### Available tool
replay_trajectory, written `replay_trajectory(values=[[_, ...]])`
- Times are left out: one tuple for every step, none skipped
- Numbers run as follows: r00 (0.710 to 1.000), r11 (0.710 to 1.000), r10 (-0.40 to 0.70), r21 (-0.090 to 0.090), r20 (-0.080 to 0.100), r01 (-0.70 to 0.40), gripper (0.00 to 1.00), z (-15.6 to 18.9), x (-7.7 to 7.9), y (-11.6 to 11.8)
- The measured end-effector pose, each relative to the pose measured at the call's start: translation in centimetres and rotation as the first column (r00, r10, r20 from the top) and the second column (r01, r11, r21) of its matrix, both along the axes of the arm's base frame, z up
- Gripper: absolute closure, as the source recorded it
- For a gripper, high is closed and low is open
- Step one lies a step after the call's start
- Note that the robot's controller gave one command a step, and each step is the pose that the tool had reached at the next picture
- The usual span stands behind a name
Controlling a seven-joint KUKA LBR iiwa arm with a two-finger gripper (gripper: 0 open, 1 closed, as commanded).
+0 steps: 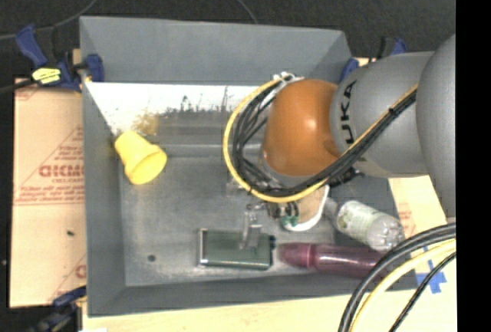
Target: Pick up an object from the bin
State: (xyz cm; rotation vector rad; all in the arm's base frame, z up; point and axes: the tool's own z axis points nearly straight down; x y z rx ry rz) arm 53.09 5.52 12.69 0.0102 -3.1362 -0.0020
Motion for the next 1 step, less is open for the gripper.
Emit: replay_trajectory(values=[[1.000, 1.000, -0.003, 0.001, 0.008, 0.003, 0.00, 0.45, 0.17, -0.01]])
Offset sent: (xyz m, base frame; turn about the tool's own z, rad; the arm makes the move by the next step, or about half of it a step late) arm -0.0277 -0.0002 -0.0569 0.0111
